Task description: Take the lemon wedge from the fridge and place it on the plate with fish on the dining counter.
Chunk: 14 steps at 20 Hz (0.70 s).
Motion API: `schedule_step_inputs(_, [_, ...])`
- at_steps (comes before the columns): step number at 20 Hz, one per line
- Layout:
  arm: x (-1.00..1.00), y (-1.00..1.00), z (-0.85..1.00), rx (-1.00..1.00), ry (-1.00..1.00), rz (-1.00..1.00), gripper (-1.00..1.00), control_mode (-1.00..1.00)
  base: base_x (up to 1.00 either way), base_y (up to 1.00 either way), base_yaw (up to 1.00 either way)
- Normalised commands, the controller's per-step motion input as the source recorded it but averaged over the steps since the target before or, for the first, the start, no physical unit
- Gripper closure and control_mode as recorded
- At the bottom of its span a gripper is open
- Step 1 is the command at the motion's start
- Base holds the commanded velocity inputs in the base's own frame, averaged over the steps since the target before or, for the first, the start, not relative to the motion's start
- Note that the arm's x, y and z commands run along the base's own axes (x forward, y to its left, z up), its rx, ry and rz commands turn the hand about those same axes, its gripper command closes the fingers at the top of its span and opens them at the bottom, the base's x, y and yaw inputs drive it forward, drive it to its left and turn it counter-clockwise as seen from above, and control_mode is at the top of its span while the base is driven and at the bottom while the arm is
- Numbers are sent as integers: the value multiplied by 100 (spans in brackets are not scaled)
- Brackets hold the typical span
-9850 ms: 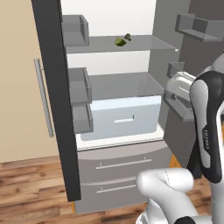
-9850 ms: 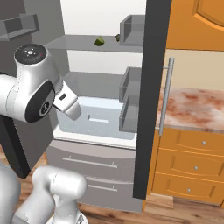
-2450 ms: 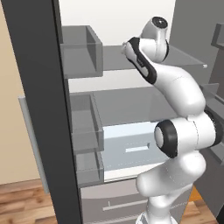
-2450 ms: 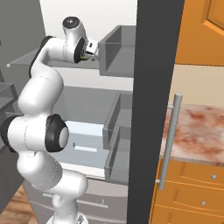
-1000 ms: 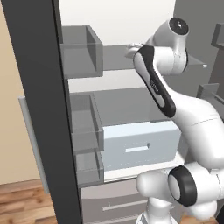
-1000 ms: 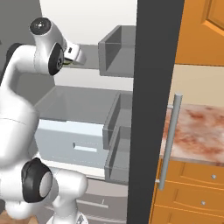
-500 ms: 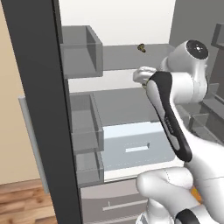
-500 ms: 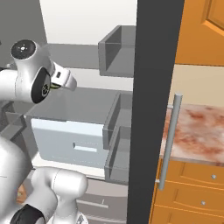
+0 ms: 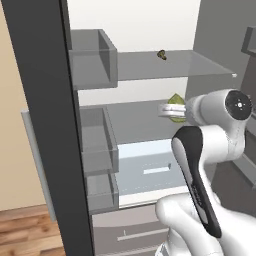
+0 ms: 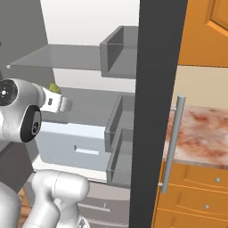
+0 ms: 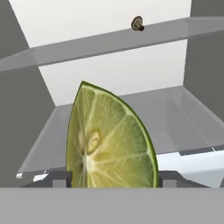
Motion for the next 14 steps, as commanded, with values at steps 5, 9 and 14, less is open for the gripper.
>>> schedule_step_inputs(5, [-30, 3, -9, 0, 4, 0, 100, 100, -40, 0, 2])
schedule_step_inputs(9, [0, 0, 0, 0, 0, 0, 100, 100, -100, 0, 7])
schedule_step_inputs(14, [0, 0, 0, 0, 0, 0, 100, 100, -100, 1, 22])
